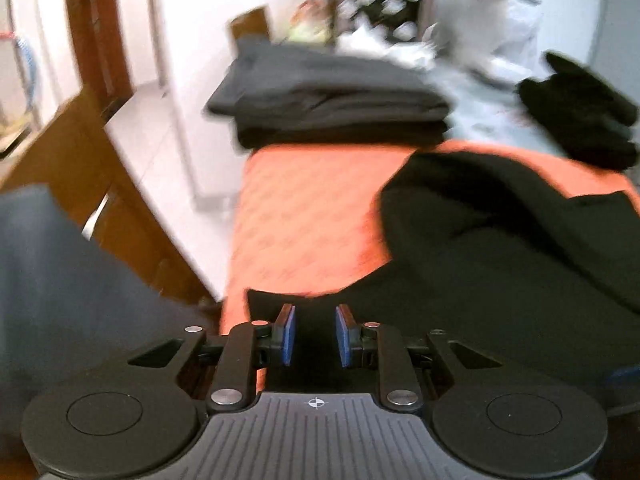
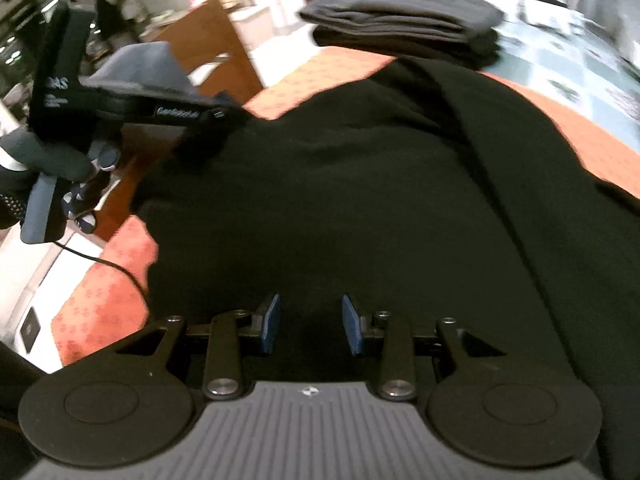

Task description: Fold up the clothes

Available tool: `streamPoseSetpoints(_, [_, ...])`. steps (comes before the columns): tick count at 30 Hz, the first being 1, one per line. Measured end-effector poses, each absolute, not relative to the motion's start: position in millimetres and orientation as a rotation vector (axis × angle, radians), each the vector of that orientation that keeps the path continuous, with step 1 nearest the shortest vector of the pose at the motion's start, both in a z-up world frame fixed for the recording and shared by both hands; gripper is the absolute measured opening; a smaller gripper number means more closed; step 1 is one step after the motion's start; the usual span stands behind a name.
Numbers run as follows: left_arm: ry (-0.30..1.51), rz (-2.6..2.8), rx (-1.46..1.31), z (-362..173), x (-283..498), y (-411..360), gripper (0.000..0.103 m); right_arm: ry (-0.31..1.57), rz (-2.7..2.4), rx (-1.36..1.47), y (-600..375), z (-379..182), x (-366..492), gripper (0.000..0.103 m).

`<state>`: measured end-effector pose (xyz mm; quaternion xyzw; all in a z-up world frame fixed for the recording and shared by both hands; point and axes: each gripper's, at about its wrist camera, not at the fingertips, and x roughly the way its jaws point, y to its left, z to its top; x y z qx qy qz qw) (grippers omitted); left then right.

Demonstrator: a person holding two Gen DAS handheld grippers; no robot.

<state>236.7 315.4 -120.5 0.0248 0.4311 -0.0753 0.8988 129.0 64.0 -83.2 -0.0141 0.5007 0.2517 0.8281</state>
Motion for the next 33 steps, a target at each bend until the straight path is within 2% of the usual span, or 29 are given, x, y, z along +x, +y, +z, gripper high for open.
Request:
streamPoseSetpoints(3, [0.892,-0.129,0.017,-126.2,237.8,327.3,0.028,1.054,0.468,-0.02,41.6,-80.7,122.4,0.04])
streamPoseSetpoints(8, [0.883,-0.063,-0.008,-122.0,234.3,334.0,0.028,1.012,0.348,-0.022,-5.8,-70.5,106.7,0.044])
streamPoseSetpoints(17, [0.816,-0.002,-0.072,-80.6,196.2,321.9,0.028,0.972,0.203,-0.093,-105.5,-73.0,79.6,0.053])
streamPoseSetpoints(27, [0.764,0.056,-0.12,-38.0,144.2,253.9,0.045,0.988,0.313,-0.314,-162.9,-106.9,62.0,0.052])
streamPoseSetpoints(29, [0.76,0.064,-0.128,-33.5,137.2,238.0,0.045,0.981,0.353,-0.331,-166.0,-113.3,61.5,0.042])
streamPoseSetpoints(30, [0.76,0.069,-0.132,-31.8,134.6,230.8,0.046,0.981,0.376,-0.331,-167.6,-112.7,60.8,0.029])
streamPoseSetpoints(31, [0.76,0.074,-0.133,-30.6,132.4,224.2,0.046,0.983,0.401,-0.324,-169.3,-108.9,59.6,0.01])
streamPoseSetpoints(33, [0.76,0.083,-0.138,-28.8,129.3,212.0,0.047,0.987,0.452,-0.31,-172.7,-101.4,57.3,0.005])
